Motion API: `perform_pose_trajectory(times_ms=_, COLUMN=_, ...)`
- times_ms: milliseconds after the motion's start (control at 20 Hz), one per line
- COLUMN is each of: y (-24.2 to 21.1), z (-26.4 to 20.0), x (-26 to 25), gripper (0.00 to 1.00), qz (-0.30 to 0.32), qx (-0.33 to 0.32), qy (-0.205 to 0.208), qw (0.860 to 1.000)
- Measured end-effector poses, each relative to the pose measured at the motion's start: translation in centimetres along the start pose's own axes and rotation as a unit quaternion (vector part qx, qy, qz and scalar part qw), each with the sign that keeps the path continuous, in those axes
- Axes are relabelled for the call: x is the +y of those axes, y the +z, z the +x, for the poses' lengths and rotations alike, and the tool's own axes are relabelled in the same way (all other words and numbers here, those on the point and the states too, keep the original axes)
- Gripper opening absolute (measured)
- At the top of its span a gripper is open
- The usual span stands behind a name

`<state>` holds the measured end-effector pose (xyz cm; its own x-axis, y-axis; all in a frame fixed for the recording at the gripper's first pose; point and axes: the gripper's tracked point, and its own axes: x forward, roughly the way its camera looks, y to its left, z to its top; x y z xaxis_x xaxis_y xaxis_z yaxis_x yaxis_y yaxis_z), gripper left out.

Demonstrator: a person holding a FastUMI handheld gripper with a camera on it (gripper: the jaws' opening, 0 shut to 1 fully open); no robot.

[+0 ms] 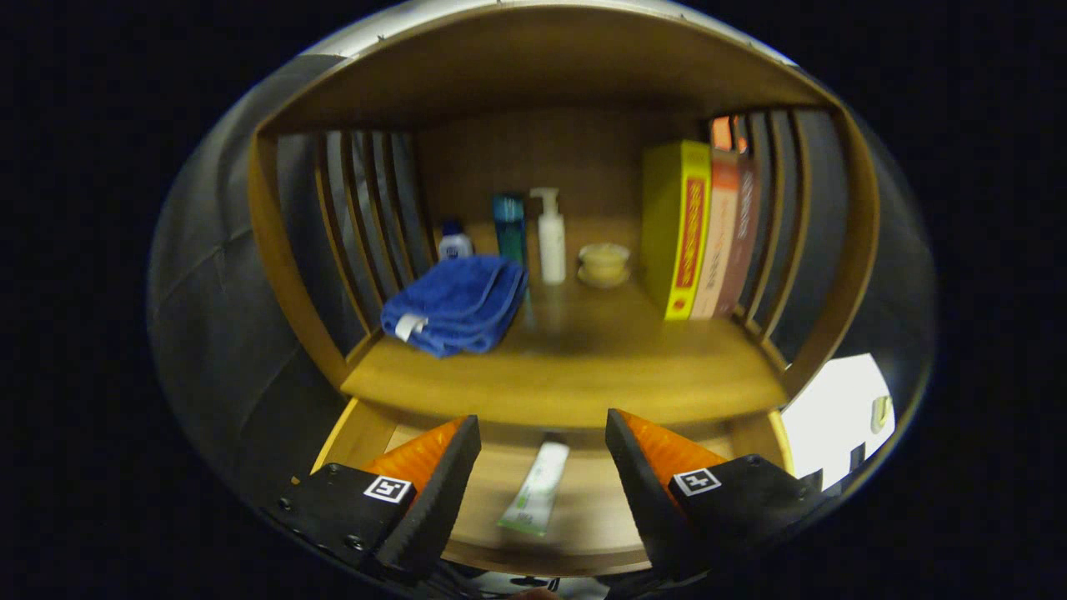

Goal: Pull open the drawer, take out the items inside it, and place them on the countertop above the cabinet.

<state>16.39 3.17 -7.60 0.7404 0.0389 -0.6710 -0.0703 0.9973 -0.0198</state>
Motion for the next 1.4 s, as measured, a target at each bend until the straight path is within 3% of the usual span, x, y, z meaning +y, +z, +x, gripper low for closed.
perform_pose_trajectory(times_ms=200, y=-4.0, z=4.7, x=-0.7, gripper=0.98, qz=0.028, qx=0.091, qy=-0.025, qw=0.995)
perform_pose_trajectory(times_ms=450, y=-7.6, z=8.1, x=-0.5, gripper=0.98, qz=0.015, qx=0.167, qy=-0.046, qw=0.985)
perform_pose_trajectory(times_ms=700, y=-10.3, z=9.5, x=-0.3, gripper=0.97, qz=0.032, qx=0.231, qy=-0.05, qw=0.971)
perform_pose_trajectory(times_ms=1000, y=-10.2, z=9.6, x=-0.6, gripper=0.95, qz=0.034, qx=0.268, qy=-0.053, qw=0.961)
perform_pose_trajectory(times_ms=1200, y=-8.8, z=9.3, x=-1.5, gripper=0.81, qz=0.026, qx=0.279, qy=-0.072, qw=0.957)
perform_pose_trajectory(times_ms=1400, y=-5.8, z=8.8, x=-1.5, gripper=0.65, qz=0.04, qx=0.259, qy=-0.078, qw=0.962)
